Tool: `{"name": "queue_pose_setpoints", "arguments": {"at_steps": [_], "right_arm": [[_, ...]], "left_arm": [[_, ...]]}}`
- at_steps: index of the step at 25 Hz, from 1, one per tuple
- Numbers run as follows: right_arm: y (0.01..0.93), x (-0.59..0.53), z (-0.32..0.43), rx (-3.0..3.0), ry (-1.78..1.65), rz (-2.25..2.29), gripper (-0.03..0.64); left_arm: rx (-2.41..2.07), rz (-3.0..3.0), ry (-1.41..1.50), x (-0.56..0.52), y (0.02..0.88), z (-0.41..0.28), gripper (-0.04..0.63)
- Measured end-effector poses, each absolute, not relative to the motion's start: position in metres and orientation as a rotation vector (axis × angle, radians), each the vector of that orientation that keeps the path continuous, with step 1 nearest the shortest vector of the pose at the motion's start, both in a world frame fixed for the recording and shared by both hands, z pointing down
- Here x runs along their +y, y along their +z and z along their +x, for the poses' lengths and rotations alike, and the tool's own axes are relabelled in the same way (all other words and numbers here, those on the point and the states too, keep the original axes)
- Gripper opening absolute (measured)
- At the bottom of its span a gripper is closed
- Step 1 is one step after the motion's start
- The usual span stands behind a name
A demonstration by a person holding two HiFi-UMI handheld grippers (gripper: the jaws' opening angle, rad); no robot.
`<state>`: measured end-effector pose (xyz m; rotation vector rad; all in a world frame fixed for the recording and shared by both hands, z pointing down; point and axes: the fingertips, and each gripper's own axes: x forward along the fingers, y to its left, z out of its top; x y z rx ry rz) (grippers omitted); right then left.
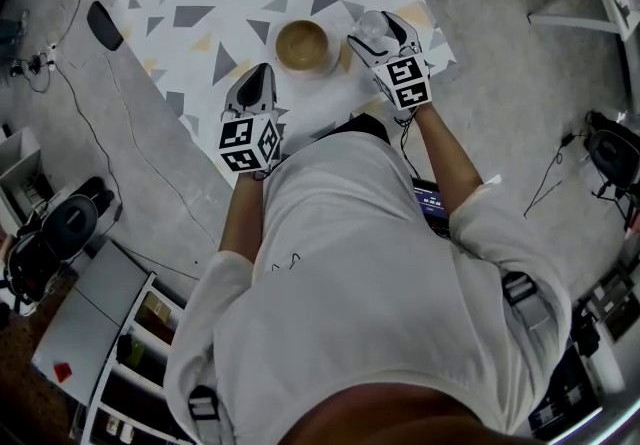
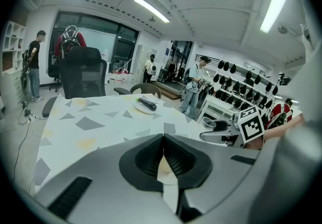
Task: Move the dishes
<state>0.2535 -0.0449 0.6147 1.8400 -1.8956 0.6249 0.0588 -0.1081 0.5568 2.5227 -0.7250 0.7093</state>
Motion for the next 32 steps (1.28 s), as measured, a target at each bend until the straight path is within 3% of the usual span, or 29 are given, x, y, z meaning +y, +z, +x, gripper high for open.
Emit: {"name": "queue_pose_setpoints", "arguments": {"at_steps": [8,14,21,32], "right_arm": [[0.583,-0.006,0.251,-1.831,0.594,1.894,0.343],[0.547,0.010,0.234,-1.800,0.501,1.861,0.270],[0.539,-0.016,0.178,-1.923,0.370,1.539,0.154],[0.609,-0.036,0.101,-1.808,0.113,0.954,0.121]], "left_arm": [[-0.685,2.519,0.687,-0.113,0.560,0.060,0.020],[-0.674,2.515,0.677,-0.119,0.564,0.056,0.020],[-0.678,2.470,0.702,-0.115,0.583,0.040,0.020],[-0.784,2.340,0.744,-0.097,0.617,-0.021,0.020]]}}
